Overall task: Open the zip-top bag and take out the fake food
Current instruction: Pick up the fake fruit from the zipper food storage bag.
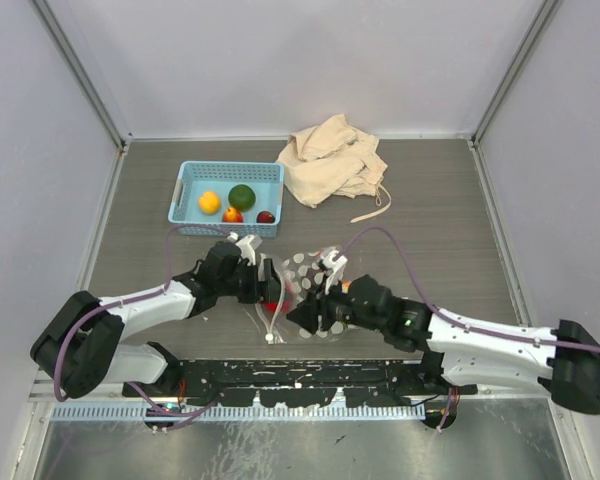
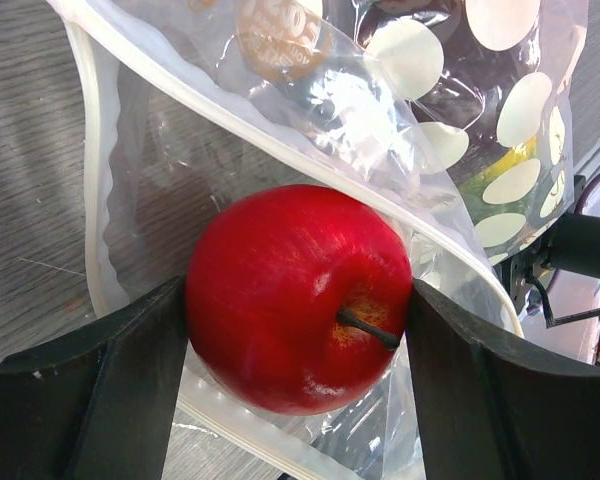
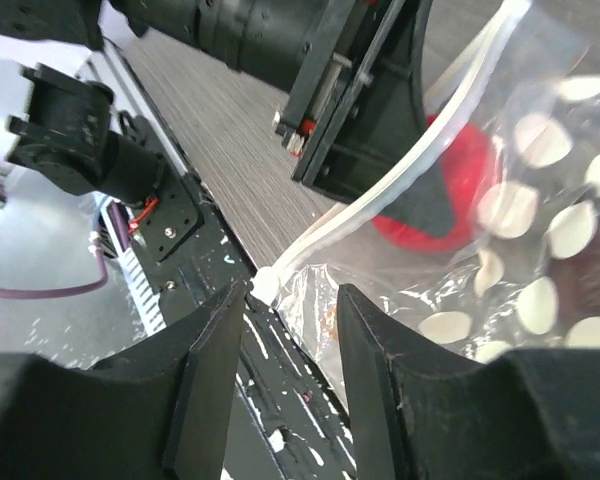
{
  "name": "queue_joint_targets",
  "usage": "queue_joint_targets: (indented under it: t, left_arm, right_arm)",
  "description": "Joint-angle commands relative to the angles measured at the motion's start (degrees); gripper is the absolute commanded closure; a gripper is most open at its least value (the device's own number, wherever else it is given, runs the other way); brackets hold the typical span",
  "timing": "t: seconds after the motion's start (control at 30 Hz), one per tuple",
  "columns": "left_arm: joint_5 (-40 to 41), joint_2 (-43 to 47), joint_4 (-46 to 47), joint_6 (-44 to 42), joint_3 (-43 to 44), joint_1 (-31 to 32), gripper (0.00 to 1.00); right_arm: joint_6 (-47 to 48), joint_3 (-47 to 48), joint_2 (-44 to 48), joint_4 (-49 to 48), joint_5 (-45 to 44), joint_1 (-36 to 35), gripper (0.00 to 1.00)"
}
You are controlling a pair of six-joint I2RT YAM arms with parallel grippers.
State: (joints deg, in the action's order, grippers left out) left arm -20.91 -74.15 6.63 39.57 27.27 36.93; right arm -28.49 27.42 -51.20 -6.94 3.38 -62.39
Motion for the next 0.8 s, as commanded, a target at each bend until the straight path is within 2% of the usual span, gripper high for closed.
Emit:
queue_joint_targets:
  t: [0.0, 0.17, 0.3, 0.37, 0.6, 0.77]
  left_arm:
    - [-0.9, 0.5, 4.0, 0.9, -0.6, 0.3, 0.48]
    - [-0.6, 1.0, 4.0, 1.3, -1.0, 0.2, 0.48]
    - [-0.6, 1.9, 3.7, 1.2, -1.3, 0.2, 0.48]
    - [-0.5, 2.7, 3.9, 1.3, -1.5, 0.2, 0.48]
    - [-0.5, 2.8, 4.3, 1.5, -1.8, 0.2, 0.48]
    - [-0.5, 2.8, 4.2, 1.4, -1.8, 0.2, 0.48]
  right_arm:
    - [-7.9, 2.5, -7.4, -4.8, -20.8, -9.3, 0.5]
    - [-15.5, 9.6, -17.2, -1.2, -34.6, -15.6, 0.47]
    - [-22.9, 14.8, -22.2, 4.4, -47.2, -20.1, 0.46]
    - [-26.0, 16.9, -24.4, 6.2, -50.7, -21.6, 0.46]
    - [-32.8, 25.4, -33.7, 16.5, -51.2, -22.5, 0.47]
    - [-35.0, 26.8, -34.6, 20.9, -53.2, -24.0, 0.52]
